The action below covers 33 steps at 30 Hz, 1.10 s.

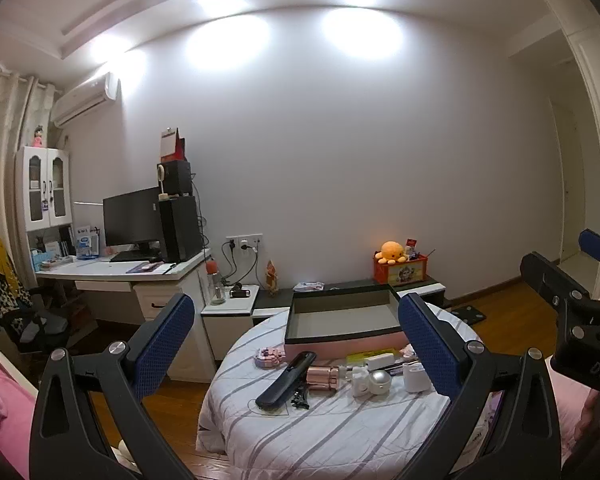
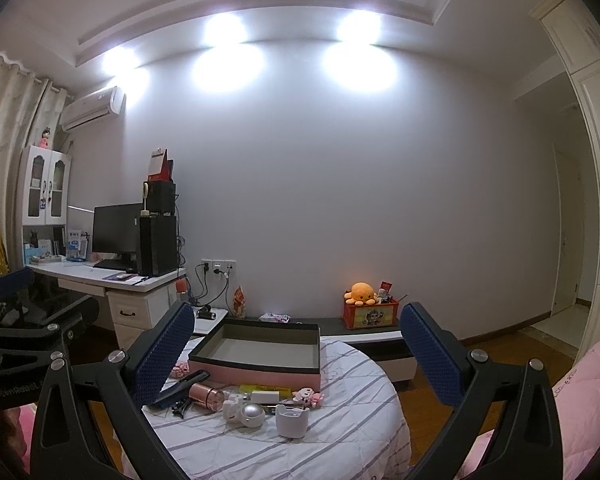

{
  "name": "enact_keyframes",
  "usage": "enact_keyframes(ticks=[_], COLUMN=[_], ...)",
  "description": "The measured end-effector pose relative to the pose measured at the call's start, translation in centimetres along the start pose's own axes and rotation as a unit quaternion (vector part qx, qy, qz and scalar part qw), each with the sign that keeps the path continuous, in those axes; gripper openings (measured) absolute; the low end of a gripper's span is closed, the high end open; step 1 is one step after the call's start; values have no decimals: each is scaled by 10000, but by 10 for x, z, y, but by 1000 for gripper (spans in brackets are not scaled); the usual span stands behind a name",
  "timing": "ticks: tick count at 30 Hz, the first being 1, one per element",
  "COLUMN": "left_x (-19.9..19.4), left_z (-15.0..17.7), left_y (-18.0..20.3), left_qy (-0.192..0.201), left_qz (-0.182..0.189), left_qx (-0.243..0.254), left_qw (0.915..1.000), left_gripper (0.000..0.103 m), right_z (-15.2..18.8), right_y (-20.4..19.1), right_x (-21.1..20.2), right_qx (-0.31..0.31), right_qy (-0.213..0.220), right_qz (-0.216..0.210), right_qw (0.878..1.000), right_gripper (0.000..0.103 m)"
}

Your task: Organize rigid objects

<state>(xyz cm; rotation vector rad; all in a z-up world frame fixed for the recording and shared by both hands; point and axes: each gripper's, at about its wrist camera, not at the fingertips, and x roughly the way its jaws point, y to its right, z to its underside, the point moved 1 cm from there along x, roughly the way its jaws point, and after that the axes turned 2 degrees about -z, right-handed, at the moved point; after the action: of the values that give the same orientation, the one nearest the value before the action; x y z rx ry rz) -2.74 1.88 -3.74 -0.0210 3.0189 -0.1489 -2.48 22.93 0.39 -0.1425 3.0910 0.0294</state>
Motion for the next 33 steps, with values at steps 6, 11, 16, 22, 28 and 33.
enact_keyframes(ticks=[6,11,16,22,28,33], left_x=[4,8,11,11,14,17], left_z=[4,6,7,7,7,8], left_y=[-3,-5,-4,-5,-1,0], left_qy=[-56,-97,-108,-121,-155,-181], left_qz=[0,-10,11,4,7,-7], left_qx=[2,-31,-18,-7,57,74], left_qw=[10000,9999,9999,9999,9999,9998], left_gripper=[103,103,103,103,103,103], right_z=[3,6,7,9,8,10], right_y=[-3,-1,-1,-2,-3,-4], right_x=[5,10,14,16,19,21], right_qx=[-43,-17,-27,-22,-40,-48], right_qy=[-56,-118,-145,-183,-200,-207], right_qz=[-43,-43,-50,-68,-93,-110], right_qw=[10000,9999,9999,9998,9997,9997], right_gripper=[103,103,103,103,103,103])
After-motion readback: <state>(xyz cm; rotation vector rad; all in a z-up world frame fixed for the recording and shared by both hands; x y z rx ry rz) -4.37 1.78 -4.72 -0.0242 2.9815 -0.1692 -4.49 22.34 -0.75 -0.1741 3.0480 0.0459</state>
